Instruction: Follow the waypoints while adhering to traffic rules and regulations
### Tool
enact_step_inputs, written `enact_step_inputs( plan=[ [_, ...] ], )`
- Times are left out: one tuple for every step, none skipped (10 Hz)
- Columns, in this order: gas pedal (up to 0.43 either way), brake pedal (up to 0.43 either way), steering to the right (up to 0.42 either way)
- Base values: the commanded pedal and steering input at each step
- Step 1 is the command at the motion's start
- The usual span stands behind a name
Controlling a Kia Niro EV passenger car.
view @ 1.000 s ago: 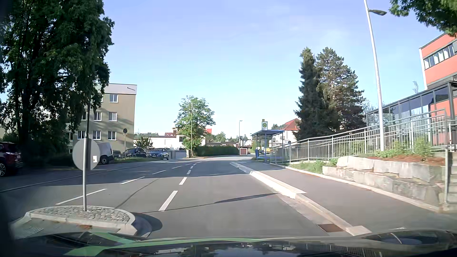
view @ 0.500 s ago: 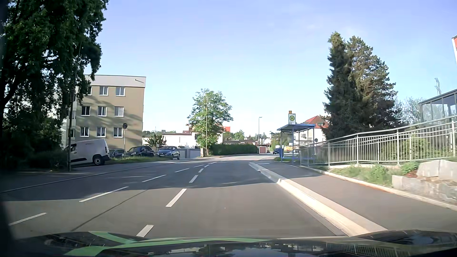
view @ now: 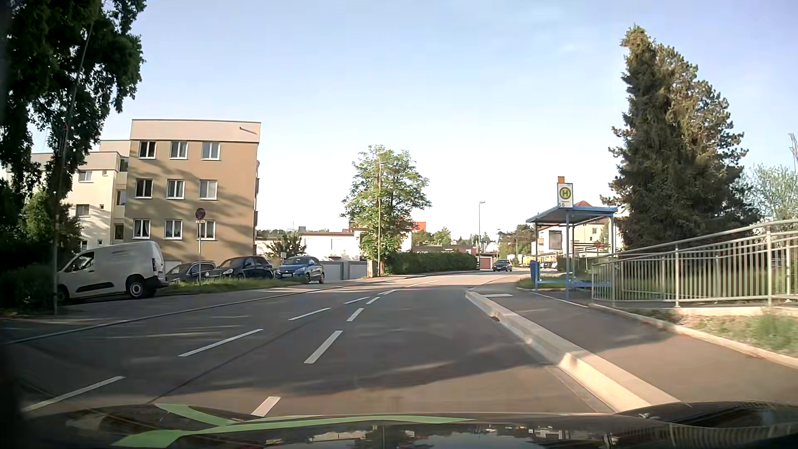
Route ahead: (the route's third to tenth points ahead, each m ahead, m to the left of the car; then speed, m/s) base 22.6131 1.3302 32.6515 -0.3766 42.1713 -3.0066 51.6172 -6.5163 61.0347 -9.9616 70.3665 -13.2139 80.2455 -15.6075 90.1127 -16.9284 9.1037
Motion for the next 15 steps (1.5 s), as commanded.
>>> enact_step_inputs(
  plan=[
    [0.157, 0.0, -0.028],
    [0.157, 0.0, -0.019],
    [0.15, 0.0, -0.011],
    [0.138, 0.0, -0.007],
    [0.13, 0.0, -0.006],
    [0.13, 0.0, -0.004],
    [0.13, 0.0, -0.001],
    [0.118, 0.0, 0.006],
    [0.079, 0.0, 0.009],
    [0.067, 0.0, 0.01],
    [0.067, 0.0, 0.013],
    [0.059, 0.0, 0.016],
    [0.059, 0.0, 0.02],
    [0.059, 0.0, 0.029],
    [0.059, 0.0, 0.038]
  ],
)
